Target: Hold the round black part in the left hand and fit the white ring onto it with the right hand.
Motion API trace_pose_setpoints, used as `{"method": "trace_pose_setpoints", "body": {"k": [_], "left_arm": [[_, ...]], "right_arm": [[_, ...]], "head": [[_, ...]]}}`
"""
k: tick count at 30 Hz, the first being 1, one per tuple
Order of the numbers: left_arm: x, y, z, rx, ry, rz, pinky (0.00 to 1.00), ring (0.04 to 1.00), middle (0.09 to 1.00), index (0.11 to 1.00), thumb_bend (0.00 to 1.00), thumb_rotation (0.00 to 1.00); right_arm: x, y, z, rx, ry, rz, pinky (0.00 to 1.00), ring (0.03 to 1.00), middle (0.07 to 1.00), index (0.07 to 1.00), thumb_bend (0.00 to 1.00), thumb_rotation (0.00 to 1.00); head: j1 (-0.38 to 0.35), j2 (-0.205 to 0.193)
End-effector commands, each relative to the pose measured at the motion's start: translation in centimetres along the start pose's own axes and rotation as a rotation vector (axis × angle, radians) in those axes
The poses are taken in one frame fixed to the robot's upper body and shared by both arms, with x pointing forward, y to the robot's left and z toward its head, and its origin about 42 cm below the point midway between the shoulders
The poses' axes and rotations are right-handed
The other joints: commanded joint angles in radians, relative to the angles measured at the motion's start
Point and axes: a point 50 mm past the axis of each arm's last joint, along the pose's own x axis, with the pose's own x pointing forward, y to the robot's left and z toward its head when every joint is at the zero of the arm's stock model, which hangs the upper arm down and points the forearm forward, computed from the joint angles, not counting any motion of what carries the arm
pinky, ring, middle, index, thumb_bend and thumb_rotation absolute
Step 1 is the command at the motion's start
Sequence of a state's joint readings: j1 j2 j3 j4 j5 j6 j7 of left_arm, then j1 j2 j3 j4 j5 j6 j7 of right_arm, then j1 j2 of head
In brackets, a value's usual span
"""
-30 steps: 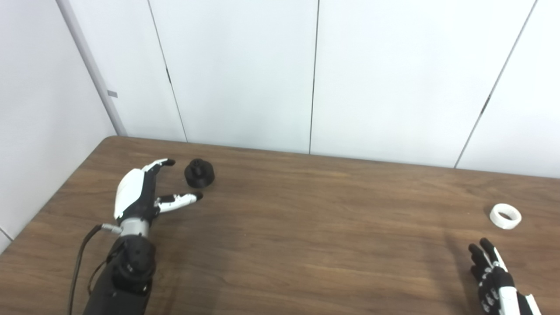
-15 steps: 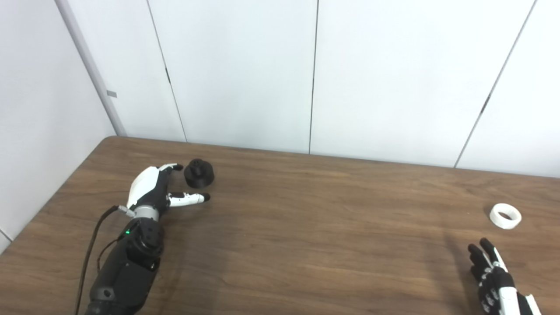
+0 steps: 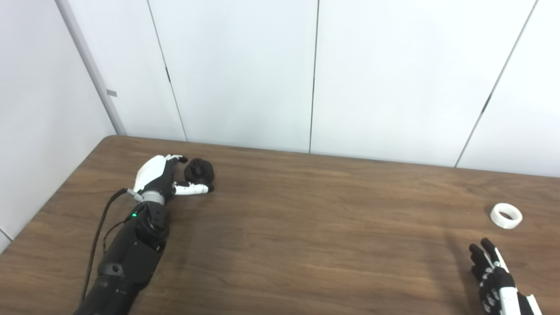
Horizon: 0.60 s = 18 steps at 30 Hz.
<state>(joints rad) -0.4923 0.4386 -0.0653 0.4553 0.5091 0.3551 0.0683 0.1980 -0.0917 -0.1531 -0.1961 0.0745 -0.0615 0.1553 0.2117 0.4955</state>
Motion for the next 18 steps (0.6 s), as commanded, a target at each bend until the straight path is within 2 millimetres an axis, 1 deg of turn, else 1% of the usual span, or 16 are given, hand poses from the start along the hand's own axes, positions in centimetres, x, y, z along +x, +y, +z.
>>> {"method": "trace_pose_setpoints", "body": {"k": [1,4,5,7,10,16,18], "left_arm": [[1.47,3.34,2.52,0.003,-0.069,0.105,1.0,1.0,0.96,0.845,1.0,0.4],[1.6,3.39,2.95,-0.001,-0.073,0.11,1.0,1.0,0.958,0.839,1.0,0.41],[1.58,3.39,3.08,-0.006,-0.074,0.11,1.0,1.0,0.955,0.827,1.0,0.39],[1.54,3.39,3.18,-0.014,-0.076,0.11,1.0,1.0,0.954,0.816,1.0,0.37],[1.51,3.37,3.16,-0.009,-0.076,0.107,1.0,0.999,0.946,0.8,0.99,0.35],[1.53,3.25,2.88,0.007,-0.075,0.1,1.0,0.997,0.936,0.774,0.99,0.37],[1.47,3.15,2.85,0.009,-0.075,0.098,1.0,0.997,0.935,0.76,0.97,0.34]], "right_arm": [[-3.04,-0.78,-1.98,-0.017,0.088,-0.009,1.0,0.975,0.944,0.97,0.52,1.0],[-3.02,-0.77,-1.99,-0.016,0.086,-0.008,1.0,0.977,0.945,0.971,0.53,1.0],[-3.01,-0.76,-1.97,-0.018,0.085,-0.008,1.0,0.974,0.947,0.973,0.51,1.0],[-3.06,-0.74,-1.91,-0.021,0.087,-0.008,1.0,0.972,0.948,0.974,0.51,1.0],[-3.19,-0.76,-1.84,-0.02,0.098,-0.012,1.0,0.977,0.945,0.971,0.53,1.0],[-3.15,-0.78,-1.95,-0.018,0.086,-0.011,1.0,0.967,0.943,0.972,0.51,1.0],[-3.14,-0.8,-1.95,-0.029,0.085,-0.009,1.0,0.965,0.94,0.971,0.52,1.0]], "head": [[0.001,0.0],[0.001,0.0],[0.001,0.0],[0.002,0.002],[0.002,0.002],[0.0,0.003],[0.0,0.003]]}}
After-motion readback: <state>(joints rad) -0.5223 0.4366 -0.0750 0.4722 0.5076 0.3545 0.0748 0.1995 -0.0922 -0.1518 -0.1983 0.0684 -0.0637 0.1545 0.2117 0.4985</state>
